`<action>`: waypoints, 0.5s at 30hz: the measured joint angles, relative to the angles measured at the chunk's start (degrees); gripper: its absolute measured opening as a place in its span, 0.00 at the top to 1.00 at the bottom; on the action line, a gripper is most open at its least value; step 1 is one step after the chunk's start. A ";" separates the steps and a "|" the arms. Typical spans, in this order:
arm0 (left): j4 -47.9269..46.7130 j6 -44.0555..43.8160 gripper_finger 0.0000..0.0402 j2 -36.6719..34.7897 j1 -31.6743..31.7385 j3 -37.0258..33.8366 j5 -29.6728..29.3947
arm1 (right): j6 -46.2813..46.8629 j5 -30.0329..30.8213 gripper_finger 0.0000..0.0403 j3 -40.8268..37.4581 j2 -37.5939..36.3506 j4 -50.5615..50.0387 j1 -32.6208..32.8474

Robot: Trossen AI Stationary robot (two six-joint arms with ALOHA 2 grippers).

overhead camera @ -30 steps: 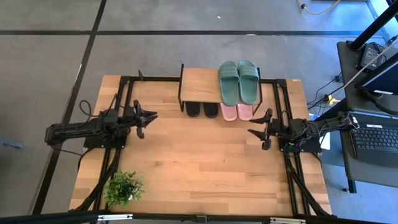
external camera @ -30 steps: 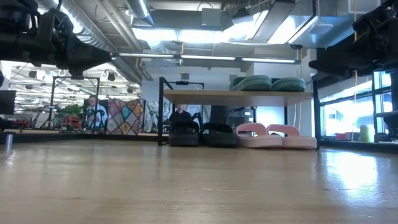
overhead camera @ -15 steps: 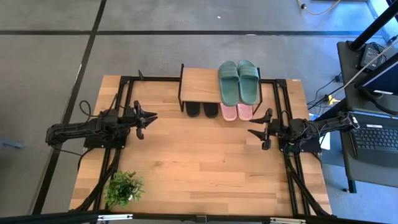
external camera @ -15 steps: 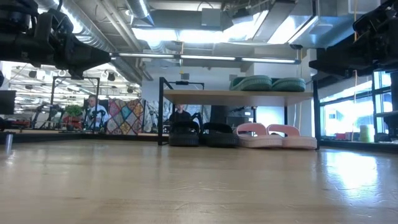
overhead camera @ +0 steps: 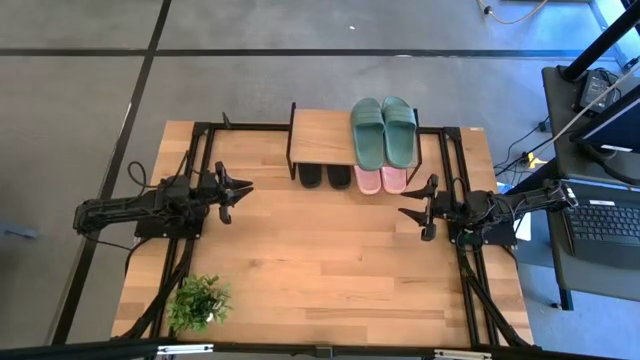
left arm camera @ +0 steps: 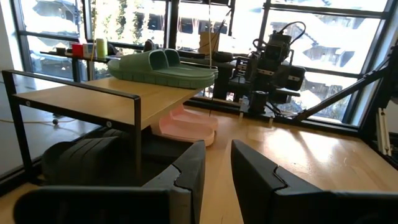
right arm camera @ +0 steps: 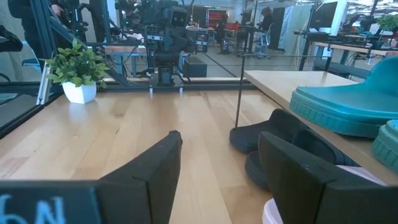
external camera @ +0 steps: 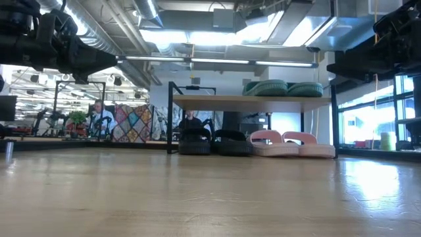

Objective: Pick and place slides into the shelf
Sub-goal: Return to Home Position

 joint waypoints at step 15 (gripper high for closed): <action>0.02 0.00 0.82 0.00 -0.01 0.00 0.00 | 0.01 0.00 0.47 0.04 -0.39 0.03 -10.31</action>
